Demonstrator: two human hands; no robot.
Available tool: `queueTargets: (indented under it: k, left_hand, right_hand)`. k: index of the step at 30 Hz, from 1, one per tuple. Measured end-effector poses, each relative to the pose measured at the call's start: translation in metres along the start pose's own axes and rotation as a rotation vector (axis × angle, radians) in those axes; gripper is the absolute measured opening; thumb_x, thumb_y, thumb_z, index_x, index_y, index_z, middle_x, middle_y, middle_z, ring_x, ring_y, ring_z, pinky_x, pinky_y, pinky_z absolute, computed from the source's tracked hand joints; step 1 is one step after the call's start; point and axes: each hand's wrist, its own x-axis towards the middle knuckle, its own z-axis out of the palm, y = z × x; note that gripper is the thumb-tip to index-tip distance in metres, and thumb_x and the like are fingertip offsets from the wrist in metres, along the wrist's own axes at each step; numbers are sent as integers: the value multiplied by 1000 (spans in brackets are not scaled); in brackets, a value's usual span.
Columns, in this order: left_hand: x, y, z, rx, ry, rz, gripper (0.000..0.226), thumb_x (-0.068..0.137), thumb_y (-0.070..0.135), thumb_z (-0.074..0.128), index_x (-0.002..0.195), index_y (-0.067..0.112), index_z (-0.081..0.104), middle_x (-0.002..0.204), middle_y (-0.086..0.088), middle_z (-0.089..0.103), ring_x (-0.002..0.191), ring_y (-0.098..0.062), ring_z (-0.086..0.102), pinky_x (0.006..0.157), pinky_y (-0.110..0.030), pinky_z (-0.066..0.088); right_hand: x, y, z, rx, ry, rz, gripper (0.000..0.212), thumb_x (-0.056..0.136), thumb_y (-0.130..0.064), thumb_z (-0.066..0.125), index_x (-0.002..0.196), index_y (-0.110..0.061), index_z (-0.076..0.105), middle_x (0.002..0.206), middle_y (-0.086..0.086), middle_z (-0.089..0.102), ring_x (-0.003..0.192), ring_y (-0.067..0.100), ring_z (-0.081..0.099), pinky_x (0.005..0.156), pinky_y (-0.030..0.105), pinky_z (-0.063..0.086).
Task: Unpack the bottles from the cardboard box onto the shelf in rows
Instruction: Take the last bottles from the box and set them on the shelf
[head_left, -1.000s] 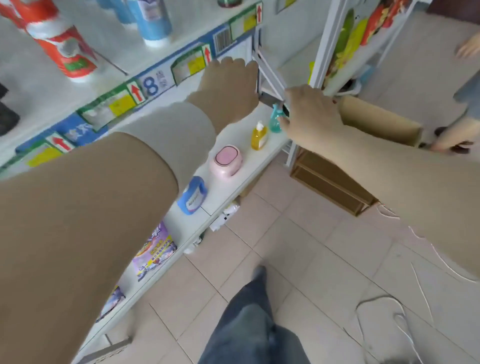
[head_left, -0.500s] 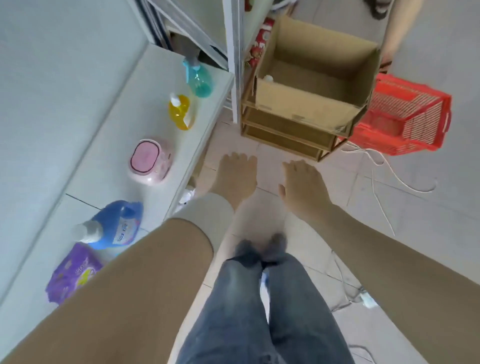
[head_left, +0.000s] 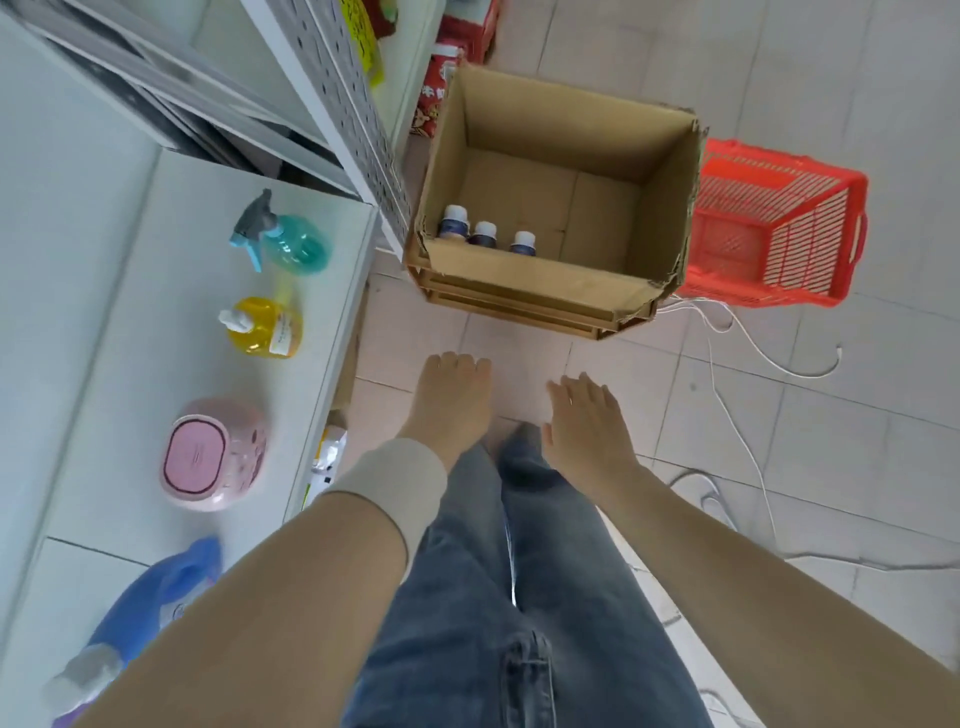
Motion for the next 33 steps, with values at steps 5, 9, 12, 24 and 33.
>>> queueTargets:
  k: [5, 9, 12, 24, 33]
  left_hand:
    - [76, -28, -37, -16, 30, 6, 29, 98, 27, 39, 120, 11, 50, 121, -8, 57, 111, -25, 52, 97, -33, 37]
    - [146, -57, -61, -34, 111, 35, 34, 99, 25, 37, 130, 13, 46, 132, -8, 53, 119, -26, 51, 98, -33, 40]
    - [187, -72, -76, -47, 58, 51, 28, 97, 23, 41, 122, 13, 51, 122, -7, 59, 111, -25, 54, 93, -34, 43]
    - [333, -84, -9, -281, -188, -514, 54, 90, 30, 57, 132, 7, 32, 134, -17, 40, 122, -32, 47, 88, -38, 49]
    - [357, -88, 48, -329, -110, -447, 53, 93, 19, 52, 140, 12, 28, 138, -13, 35, 128, -29, 30, 101, -37, 36]
  right_hand:
    - [69, 5, -57, 27, 6, 15, 52, 99, -35, 36, 145, -15, 25, 155, 6, 24, 144, 25, 20, 118, 38, 14]
    - [132, 9, -94, 88, 30, 56, 50, 97, -38, 38, 143, -18, 28, 152, 2, 30, 140, 21, 28, 116, 32, 20]
    - [168, 15, -113, 125, 2, 95, 48, 98, -33, 40, 143, -20, 29, 152, 1, 30, 141, 21, 26, 117, 34, 19]
    - [336, 43, -48, 430, -248, 367, 45, 94, -36, 47, 131, -9, 41, 129, 12, 49, 117, 27, 49, 95, 37, 44]
    - [391, 46, 4, 688, -378, 579, 63, 87, -40, 60, 132, -3, 36, 134, 16, 43, 122, 29, 47, 97, 37, 42]
